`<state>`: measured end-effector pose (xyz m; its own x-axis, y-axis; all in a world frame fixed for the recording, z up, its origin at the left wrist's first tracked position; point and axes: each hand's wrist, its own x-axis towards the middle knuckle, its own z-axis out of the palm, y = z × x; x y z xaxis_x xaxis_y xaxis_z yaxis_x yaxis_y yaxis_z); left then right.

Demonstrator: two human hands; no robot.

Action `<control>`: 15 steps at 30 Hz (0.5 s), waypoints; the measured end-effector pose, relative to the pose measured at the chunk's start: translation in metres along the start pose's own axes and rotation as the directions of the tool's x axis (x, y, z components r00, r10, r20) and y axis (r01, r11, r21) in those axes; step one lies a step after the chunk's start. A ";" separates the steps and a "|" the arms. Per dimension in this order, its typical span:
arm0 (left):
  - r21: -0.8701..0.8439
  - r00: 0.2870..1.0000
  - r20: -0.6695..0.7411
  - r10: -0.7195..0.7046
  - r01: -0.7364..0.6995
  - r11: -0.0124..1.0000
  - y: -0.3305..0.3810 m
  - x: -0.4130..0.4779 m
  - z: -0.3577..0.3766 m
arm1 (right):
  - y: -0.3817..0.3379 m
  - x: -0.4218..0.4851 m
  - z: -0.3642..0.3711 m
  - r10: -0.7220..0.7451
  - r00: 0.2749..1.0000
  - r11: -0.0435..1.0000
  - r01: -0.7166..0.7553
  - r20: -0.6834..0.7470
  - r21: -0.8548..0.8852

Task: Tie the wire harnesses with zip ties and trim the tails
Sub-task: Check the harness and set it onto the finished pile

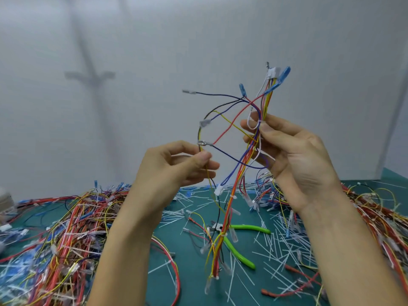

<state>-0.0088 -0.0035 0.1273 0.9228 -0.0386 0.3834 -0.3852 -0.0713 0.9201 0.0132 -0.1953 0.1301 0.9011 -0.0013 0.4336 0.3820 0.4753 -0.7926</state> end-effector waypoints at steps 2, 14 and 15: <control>0.060 0.990 0.141 -0.021 0.013 0.998 0.001 -0.003 0.003 | 0.000 -0.001 0.001 -0.008 1.000 1.000 0.009 -0.028 0.024; -0.040 0.995 0.081 0.052 -0.049 0.998 -0.001 -0.001 0.020 | 0.006 -0.001 0.006 -0.002 0.998 1.000 0.001 -0.067 -0.010; -0.070 0.997 0.035 0.062 -0.060 0.996 -0.001 0.000 0.019 | 0.006 -0.001 0.006 0.019 0.999 0.997 -0.021 -0.043 -0.071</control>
<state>-0.0086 -0.0224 0.1246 0.8961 -0.0779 0.4370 -0.4382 0.0011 0.8989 0.0135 -0.1873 0.1270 0.9160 -0.0300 0.4001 0.3761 0.4120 -0.8300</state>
